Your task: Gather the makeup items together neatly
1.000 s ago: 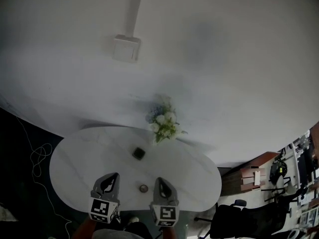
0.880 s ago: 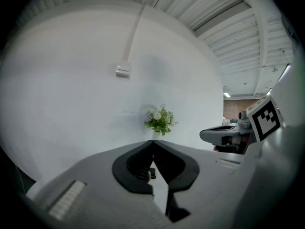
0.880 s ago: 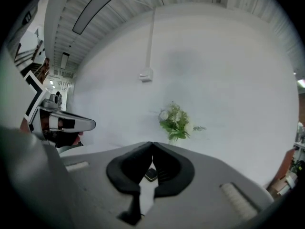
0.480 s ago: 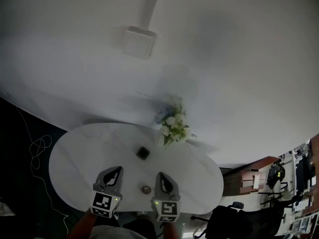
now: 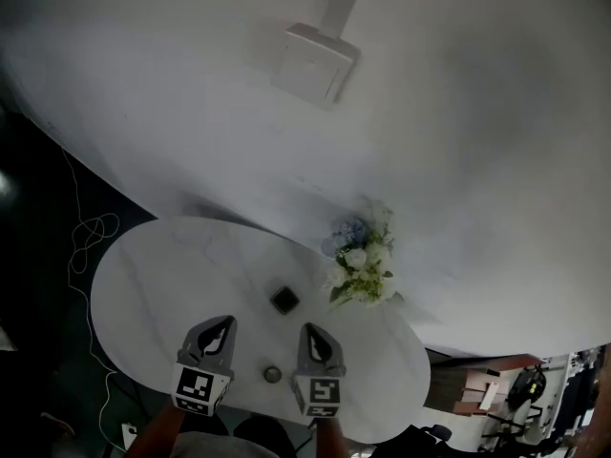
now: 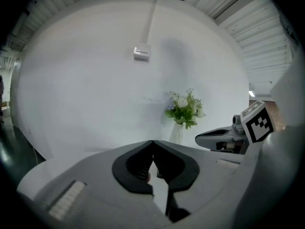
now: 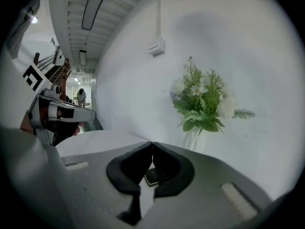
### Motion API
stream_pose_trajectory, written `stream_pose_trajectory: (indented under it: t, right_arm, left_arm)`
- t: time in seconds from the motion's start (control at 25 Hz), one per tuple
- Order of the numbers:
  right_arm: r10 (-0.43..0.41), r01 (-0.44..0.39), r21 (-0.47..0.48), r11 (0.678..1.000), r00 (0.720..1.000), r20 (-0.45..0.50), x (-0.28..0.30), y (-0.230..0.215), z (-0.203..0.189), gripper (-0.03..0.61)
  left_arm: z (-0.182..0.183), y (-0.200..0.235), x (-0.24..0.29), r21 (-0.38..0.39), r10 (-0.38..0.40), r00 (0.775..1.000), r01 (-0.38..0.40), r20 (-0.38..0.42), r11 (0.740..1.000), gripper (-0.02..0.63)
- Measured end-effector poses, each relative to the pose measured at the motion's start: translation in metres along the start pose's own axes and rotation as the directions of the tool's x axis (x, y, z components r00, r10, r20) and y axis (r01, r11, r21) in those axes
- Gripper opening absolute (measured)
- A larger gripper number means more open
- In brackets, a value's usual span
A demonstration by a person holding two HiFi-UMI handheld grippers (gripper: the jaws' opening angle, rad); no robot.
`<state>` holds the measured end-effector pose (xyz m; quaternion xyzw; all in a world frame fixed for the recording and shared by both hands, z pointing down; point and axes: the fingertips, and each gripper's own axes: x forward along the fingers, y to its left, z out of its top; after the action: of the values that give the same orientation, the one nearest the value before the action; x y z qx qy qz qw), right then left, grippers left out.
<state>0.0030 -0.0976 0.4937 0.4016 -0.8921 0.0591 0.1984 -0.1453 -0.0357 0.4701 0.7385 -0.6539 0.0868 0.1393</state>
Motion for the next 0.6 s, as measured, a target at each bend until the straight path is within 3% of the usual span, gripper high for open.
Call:
stream_pose_trajectory:
  t: [0.12,0.36,0.6]
  right_arm:
    - [0.063,-0.063,-0.019,0.998,0.998,-0.030,0.021,-0.005,-0.014,0.010]
    - [0.206,-0.212,-0.055,0.976,0.973,-0.106,0.058,0.001,-0.046,0.156]
    - [0.289,-0.306,-0.085,0.948,0.942,-0.171,0.090,0.005,-0.073,0.281]
  left_arm:
    - [-0.014,0.003,0.011,-0.026,0.045,0.999,-0.046,-0.027,0.999,0.009]
    - [-0.038,0.010,0.024,-0.067,0.135,0.989,-0.139,-0.069,0.988,0.009]
    - [-0.063,0.016,0.028,-0.111,0.193,0.975,-0.205,-0.111,0.972,0.009]
